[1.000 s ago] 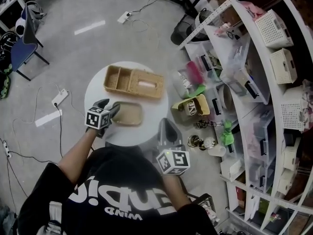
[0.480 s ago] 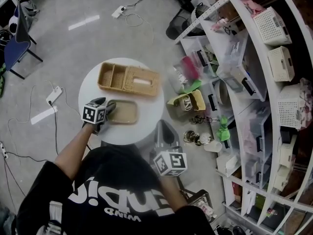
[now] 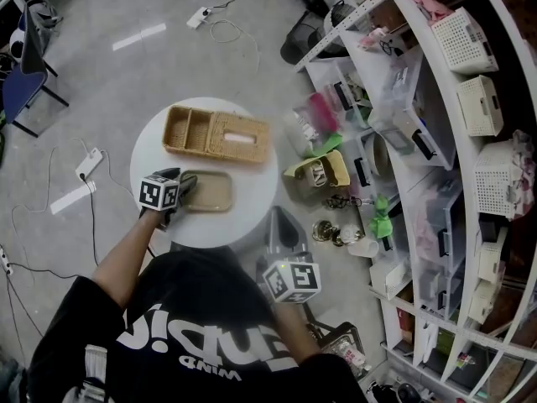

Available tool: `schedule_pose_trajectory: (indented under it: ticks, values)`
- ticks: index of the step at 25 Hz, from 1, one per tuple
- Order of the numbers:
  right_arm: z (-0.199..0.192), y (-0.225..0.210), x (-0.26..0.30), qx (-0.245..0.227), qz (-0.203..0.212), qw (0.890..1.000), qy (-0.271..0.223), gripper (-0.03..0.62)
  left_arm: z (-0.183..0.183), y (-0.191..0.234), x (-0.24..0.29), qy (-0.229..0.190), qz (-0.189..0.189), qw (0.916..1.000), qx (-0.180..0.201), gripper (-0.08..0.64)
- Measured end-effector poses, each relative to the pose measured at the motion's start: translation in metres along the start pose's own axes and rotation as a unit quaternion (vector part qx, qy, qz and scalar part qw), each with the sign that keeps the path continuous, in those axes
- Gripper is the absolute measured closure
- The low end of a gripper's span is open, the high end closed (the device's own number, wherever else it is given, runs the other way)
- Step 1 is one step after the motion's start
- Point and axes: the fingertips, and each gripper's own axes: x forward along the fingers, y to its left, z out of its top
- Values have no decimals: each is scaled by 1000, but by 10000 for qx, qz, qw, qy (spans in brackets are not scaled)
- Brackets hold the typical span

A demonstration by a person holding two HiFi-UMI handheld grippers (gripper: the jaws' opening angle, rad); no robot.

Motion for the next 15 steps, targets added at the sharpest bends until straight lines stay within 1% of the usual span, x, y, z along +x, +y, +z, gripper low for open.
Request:
schedule_pose_trajectory:
  ticks: [4,9,15]
  values:
    - [1,1,1,27,10,10000,3,594,2,-2,-1,-5,-5,10000,87,319]
    - [-2,4,2,22,51,10000,6,594,3,-1,-2,-65,108,9997,186,343]
    - [-4,6,1,16,89,10000,13,594,8,-1,-7,-171,206,9993,250,391]
